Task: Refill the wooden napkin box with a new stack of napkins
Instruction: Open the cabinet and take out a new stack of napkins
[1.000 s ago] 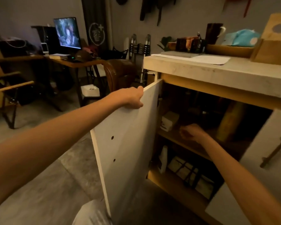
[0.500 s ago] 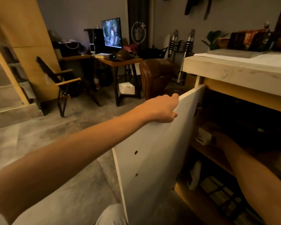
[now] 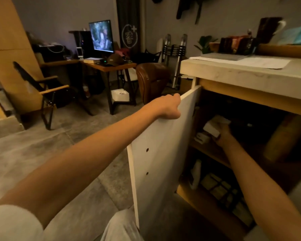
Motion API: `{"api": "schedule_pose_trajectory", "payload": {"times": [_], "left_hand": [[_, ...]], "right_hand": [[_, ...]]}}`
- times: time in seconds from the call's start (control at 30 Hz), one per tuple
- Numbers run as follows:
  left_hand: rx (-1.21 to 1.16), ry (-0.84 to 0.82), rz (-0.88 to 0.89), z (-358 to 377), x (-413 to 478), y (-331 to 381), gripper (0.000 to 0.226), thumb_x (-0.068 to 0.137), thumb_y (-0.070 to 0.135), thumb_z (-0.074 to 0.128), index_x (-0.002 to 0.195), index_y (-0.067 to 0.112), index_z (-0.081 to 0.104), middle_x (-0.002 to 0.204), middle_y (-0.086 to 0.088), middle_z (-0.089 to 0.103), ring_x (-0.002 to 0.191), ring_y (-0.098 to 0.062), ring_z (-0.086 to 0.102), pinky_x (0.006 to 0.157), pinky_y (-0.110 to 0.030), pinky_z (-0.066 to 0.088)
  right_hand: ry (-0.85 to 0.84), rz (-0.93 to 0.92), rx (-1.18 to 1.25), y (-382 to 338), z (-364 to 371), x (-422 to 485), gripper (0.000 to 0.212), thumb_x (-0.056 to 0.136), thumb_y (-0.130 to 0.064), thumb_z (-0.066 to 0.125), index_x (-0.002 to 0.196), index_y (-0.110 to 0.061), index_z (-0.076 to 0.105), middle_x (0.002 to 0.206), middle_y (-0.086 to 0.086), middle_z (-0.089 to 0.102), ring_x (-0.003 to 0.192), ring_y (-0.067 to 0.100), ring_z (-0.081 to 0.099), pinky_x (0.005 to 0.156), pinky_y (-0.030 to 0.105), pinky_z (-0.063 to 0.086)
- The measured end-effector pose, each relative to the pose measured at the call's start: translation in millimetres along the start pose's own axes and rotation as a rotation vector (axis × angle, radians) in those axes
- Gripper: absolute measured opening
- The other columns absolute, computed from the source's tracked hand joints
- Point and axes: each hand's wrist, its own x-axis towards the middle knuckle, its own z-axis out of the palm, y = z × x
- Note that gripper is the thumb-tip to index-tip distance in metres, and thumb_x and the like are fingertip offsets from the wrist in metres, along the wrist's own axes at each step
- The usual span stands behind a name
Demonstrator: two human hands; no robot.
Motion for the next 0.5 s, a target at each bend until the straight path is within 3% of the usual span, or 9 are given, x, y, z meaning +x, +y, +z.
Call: {"api": "schedule_pose_trajectory", "payload": {"times": [0.1,0.2,0.27,0.33,0.4,0.43,0.5], "left_hand": [[-0.374,-0.287,-0.077,-18.5,-25.7,-15.3,0.065,0.090,0.053,0.054,0.143,0.021,0.033,0.134,-0.006,0.052,0.113,-0.026,0.057,0.090,-0.042,0.053],[-0.782,-0.565,-0.064,-3.4,-77.5,-43.1,0.073,0.081,0.080,0.030,0.141,0.039,0.036,0.134,-0.006,0.056,0.118,-0.028,0.060,0.093,-0.048,0.053],[-0.850,-0.629,0.002,32.1,-98.7,-54.6,0.076,0.076,0.087,0.021,0.137,0.045,0.039,0.133,-0.006,0.058,0.117,-0.027,0.062,0.096,-0.049,0.051],[-0.889,-0.611,0.047,62.4,-108.9,-45.2,0.065,0.080,0.084,0.024,0.131,0.049,0.046,0.129,-0.001,0.062,0.112,-0.020,0.065,0.104,-0.054,0.045],[-0.940,-0.578,0.114,78.4,-108.1,-17.3,0.058,0.088,0.075,0.025,0.128,0.042,0.050,0.116,0.002,0.067,0.101,-0.014,0.069,0.101,-0.049,0.049],[-0.960,-0.578,0.157,83.7,-104.5,0.6,0.065,0.089,0.073,0.023,0.136,0.034,0.045,0.116,0.003,0.066,0.100,-0.013,0.068,0.097,-0.045,0.053],[-0.987,-0.575,0.246,97.1,-95.2,46.7,0.080,0.087,0.074,0.026,0.152,0.034,0.003,0.137,0.003,0.051,0.113,-0.013,0.060,0.094,-0.040,0.055]], "right_hand": [[-0.134,0.009,0.121,3.5,-13.7,-18.0,0.012,0.089,-0.020,0.046,0.093,-0.017,0.057,0.087,0.007,0.062,0.079,0.021,0.059,0.069,0.033,0.049],[-0.353,0.005,0.191,1.4,-24.0,-68.8,0.017,0.092,-0.018,0.050,0.107,-0.013,0.058,0.102,0.010,0.063,0.092,0.024,0.061,0.069,0.033,0.058],[-0.428,-0.060,0.157,-0.6,-35.7,-102.6,0.036,0.086,-0.017,0.058,0.122,-0.011,0.055,0.115,0.012,0.064,0.103,0.025,0.062,0.075,0.037,0.060],[-0.442,-0.164,0.099,-2.4,-53.0,-137.7,0.053,0.085,-0.017,0.061,0.136,-0.014,0.048,0.128,0.011,0.060,0.113,0.026,0.061,0.083,0.036,0.059],[-0.418,-0.328,-0.001,-2.2,-75.6,-175.4,0.052,0.089,-0.017,0.059,0.139,-0.021,0.045,0.131,0.007,0.059,0.116,0.024,0.061,0.090,0.036,0.056],[-0.367,-0.419,-0.050,-1.4,-88.0,-192.6,0.052,0.088,-0.017,0.060,0.138,-0.023,0.045,0.129,0.004,0.060,0.115,0.022,0.063,0.089,0.036,0.057],[-0.196,-0.581,-0.099,-1.6,-118.9,-223.4,0.056,0.082,-0.016,0.063,0.135,-0.023,0.047,0.121,0.000,0.065,0.109,0.018,0.066,0.083,0.034,0.058]]}}
